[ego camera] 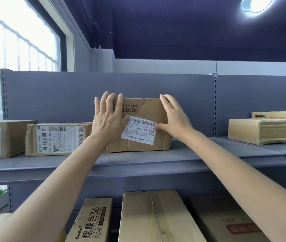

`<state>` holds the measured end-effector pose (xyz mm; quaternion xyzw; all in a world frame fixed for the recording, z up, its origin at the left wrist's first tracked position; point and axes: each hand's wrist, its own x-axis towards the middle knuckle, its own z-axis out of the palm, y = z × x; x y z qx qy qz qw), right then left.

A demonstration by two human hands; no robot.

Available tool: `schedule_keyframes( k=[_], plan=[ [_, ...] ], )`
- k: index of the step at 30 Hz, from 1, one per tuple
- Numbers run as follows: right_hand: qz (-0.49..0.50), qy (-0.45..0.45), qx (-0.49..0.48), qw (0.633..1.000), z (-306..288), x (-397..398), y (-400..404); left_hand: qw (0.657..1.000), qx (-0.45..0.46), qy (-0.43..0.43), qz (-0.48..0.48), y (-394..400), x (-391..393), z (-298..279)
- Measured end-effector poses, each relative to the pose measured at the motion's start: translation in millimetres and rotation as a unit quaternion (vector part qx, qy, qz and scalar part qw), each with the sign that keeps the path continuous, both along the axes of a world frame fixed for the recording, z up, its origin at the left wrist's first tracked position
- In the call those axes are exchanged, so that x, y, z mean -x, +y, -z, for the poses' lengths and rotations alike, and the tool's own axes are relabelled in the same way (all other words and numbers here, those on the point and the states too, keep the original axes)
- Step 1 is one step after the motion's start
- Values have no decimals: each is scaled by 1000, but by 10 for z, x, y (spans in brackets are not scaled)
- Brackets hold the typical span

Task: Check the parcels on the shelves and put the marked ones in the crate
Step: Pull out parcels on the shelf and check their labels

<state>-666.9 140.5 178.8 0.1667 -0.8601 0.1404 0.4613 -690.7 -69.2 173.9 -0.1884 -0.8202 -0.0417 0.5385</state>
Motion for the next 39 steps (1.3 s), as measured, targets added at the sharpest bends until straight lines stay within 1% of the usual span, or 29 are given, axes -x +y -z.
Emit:
schedule_keyframes(
  k=[5,8,12,16,17,19,21,23,26,28,30,32,34,36,37,39],
  plan=[
    [-9,-6,26,1000,99,-217,287,999,28,28,23,295,-111,-60],
    [14,-27,67,997,187,-416,713,995,51,49,68,716,-223,-101],
    [72,-38,128,988,260,-742,1461,989,54,42,132,1391,-410,-28],
    [106,-46,184,976,277,-1110,2244,982,35,-6,184,2135,-619,96],
    [110,-49,196,973,284,-1172,2437,980,21,-24,194,2329,-661,124],
    [113,-53,214,969,298,-1239,2812,972,-37,-81,216,2724,-737,162],
    [108,-74,228,965,311,-1220,3145,953,-109,-152,236,3096,-777,172],
    [105,-104,246,958,324,-1148,3419,922,-171,-243,250,3419,-760,166],
    [94,-145,307,936,283,-982,3685,857,-262,-354,267,3813,-667,121],
    [76,-168,365,913,233,-867,3727,804,-335,-395,291,4004,-618,79],
    [55,-178,400,897,180,-755,3715,759,-396,-418,303,4157,-541,22],
    [31,-191,439,877,140,-669,3687,738,-421,-444,285,4279,-447,-22],
    [1,-226,489,843,118,-591,3654,726,-426,-465,275,4388,-404,-6],
    [-25,-251,527,812,118,-523,3600,704,-422,-486,299,4483,-372,38],
    [-28,-248,525,814,116,-511,3562,699,-423,-487,308,4512,-380,53],
    [-27,-206,498,842,94,-525,3491,703,-429,-464,327,4483,-406,19]
  ],
)
